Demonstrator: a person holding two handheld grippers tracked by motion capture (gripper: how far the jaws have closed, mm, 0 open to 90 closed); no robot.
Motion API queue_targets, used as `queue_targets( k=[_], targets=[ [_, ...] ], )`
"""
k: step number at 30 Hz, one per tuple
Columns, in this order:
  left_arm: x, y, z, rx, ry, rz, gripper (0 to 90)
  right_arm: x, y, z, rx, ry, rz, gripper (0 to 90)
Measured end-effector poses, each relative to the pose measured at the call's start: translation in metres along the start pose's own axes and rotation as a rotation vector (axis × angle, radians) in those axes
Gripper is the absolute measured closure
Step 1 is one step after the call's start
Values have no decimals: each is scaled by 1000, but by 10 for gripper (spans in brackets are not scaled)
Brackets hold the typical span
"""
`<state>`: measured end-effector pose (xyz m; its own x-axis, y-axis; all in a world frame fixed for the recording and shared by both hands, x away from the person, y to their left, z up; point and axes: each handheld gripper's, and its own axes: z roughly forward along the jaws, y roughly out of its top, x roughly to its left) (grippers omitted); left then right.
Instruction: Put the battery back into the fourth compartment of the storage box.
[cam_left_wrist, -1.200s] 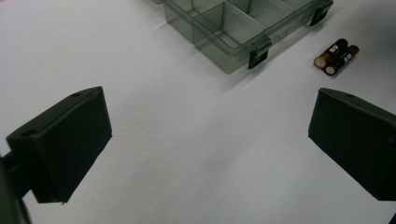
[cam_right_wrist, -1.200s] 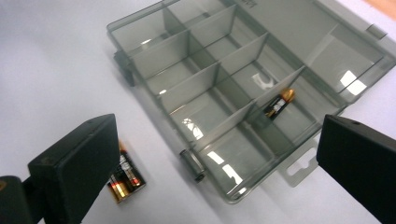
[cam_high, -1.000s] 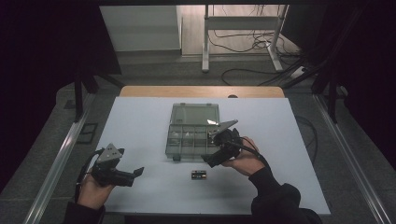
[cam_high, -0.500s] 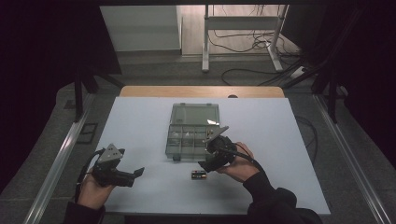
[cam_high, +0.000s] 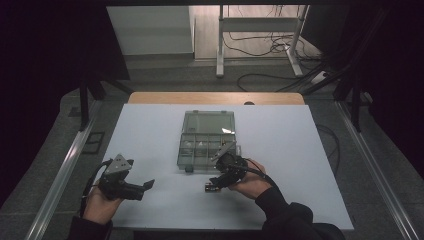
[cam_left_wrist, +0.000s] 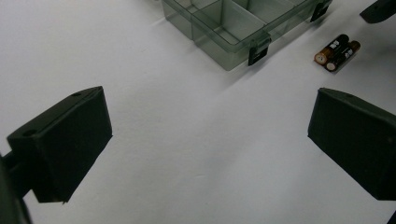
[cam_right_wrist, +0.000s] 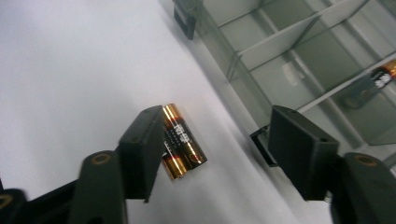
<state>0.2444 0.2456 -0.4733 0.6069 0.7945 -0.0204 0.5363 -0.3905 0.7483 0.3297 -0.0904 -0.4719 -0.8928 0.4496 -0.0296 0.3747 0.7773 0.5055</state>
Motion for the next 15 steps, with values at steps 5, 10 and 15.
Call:
queue_targets(
  k=[5, 10, 15],
  targets=[
    [0, 0, 0, 0, 0, 0, 1, 3, 0, 8, 38, 16, -26, 515],
    [0, 0, 0, -2, 0, -2, 1, 4, 0, 15, 69, 29, -42, 610],
    [0, 0, 1, -2, -1, -3, 1, 4, 1, 18, 76, 34, -55, 686]
  ],
)
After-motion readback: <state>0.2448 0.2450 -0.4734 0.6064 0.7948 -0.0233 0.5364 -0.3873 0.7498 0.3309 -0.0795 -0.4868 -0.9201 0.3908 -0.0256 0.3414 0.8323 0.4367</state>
